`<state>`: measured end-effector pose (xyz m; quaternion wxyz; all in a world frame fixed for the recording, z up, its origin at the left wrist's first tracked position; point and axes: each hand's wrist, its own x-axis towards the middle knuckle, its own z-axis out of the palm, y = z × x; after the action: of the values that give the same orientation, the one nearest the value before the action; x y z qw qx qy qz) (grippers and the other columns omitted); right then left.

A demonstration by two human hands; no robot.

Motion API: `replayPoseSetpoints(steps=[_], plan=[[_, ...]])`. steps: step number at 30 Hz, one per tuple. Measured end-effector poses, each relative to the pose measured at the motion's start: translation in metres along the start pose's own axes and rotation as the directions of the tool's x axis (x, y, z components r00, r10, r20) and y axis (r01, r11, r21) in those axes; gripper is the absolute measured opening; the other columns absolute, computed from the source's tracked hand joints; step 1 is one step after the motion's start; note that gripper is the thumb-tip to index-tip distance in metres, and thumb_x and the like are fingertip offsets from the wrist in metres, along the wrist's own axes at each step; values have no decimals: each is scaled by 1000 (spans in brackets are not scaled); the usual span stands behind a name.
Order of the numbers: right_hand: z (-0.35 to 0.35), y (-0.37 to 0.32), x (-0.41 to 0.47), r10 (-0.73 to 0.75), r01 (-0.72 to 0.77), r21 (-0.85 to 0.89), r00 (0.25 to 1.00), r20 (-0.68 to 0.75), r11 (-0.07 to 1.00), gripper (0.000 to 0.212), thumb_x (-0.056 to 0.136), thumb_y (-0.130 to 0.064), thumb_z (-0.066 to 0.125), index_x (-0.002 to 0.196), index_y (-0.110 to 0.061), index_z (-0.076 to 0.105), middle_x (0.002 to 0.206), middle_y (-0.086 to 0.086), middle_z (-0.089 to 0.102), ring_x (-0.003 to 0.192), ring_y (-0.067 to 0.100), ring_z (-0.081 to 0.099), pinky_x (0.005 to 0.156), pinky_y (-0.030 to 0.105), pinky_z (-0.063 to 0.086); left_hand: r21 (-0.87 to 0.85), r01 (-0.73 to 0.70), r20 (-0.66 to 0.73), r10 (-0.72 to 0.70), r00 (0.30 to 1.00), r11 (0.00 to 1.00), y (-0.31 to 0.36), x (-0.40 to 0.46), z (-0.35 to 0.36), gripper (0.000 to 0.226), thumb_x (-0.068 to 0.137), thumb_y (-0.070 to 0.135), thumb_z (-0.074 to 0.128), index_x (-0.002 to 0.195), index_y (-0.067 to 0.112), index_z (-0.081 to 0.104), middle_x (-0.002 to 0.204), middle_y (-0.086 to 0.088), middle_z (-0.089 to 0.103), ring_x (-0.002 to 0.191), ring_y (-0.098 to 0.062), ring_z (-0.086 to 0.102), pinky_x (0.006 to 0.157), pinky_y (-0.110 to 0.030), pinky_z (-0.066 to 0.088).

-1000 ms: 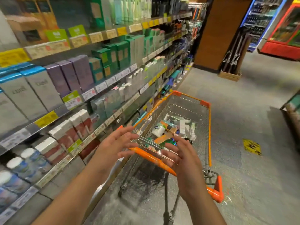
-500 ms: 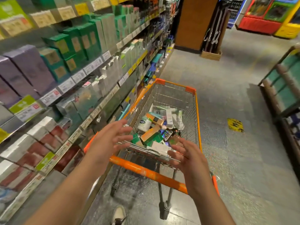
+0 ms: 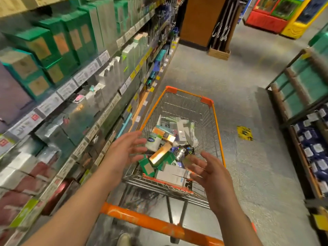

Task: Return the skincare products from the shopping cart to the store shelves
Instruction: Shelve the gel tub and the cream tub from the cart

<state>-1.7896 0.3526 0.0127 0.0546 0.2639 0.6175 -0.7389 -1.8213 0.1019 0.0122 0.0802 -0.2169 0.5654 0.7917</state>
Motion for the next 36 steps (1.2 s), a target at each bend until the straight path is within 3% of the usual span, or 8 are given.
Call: replayPoseSetpoints(steps=[5, 11, 17, 19, 21, 26, 31, 36], plan=[[-9, 7, 32, 51, -52, -15, 997, -51, 999, 19, 99, -33, 66, 110, -17, 69, 97, 11, 75, 86, 30, 65, 82, 44, 50, 15, 63, -1, -63, 998, 998, -10, 33, 12, 28, 100, 31, 62, 121, 15, 70, 99, -3, 79, 86, -22, 73, 84, -42, 58], [-3, 31, 112, 130, -120, -195, 991, 38, 973, 24, 100, -31, 65, 118, -15, 68, 102, 10, 76, 86, 26, 73, 78, 43, 55, 53, 145, -52, -143, 988, 988, -26, 78, 35, 28, 98, 36, 63, 117, 17, 71, 105, -5, 79, 94, -25, 75, 90, -44, 58], [32, 68, 219, 196, -147, -350, 975, 109, 925, 14, 99, -25, 66, 108, -15, 70, 101, 10, 74, 87, 25, 72, 78, 40, 53, 73, 215, -133, -204, 970, 974, -45, 131, 49, 32, 99, 34, 60, 122, 14, 69, 99, -3, 77, 94, -26, 72, 93, -45, 55], [44, 83, 254, 202, -151, -395, 975, 91, 906, 9, 93, -30, 69, 98, -22, 71, 103, 15, 75, 85, 24, 70, 75, 39, 52, 85, 249, -157, -234, 960, 965, -53, 146, 53, 30, 100, 32, 58, 121, 14, 69, 97, -2, 77, 93, -27, 71, 94, -44, 53], [58, 101, 289, 204, -157, -413, 976, 71, 897, 17, 83, -39, 70, 94, -25, 72, 105, 16, 74, 84, 24, 68, 72, 39, 50, 90, 287, -178, -268, 947, 954, -62, 161, 54, 24, 99, 32, 59, 114, 18, 70, 97, -2, 78, 90, -24, 70, 93, -43, 53], [92, 146, 352, 207, -171, -434, 978, 37, 884, 36, 91, -34, 71, 123, -20, 64, 105, 1, 67, 82, 12, 59, 72, 31, 47, 81, 399, -231, -372, 899, 914, -77, 199, 52, 21, 101, 35, 56, 108, 19, 68, 94, -3, 74, 80, -21, 69, 81, -37, 55], [121, 186, 391, 188, -120, -514, 979, 82, 849, 73, 89, -36, 77, 151, -16, 43, 138, 5, 57, 122, 22, 56, 97, 29, 45, 71, 422, -251, -393, 885, 904, -90, 231, 56, 20, 100, 34, 56, 101, 19, 69, 87, -1, 75, 76, -20, 70, 70, -32, 58], [139, 205, 418, 190, -99, -601, 978, 89, 793, 85, 89, -37, 78, 158, -16, 33, 105, -8, 53, 105, 13, 50, 90, 24, 36, 67, 462, -254, -432, 865, 885, -98, 250, 56, 19, 92, 39, 65, 96, 21, 70, 88, 0, 76, 72, -19, 69, 68, -30, 59]])
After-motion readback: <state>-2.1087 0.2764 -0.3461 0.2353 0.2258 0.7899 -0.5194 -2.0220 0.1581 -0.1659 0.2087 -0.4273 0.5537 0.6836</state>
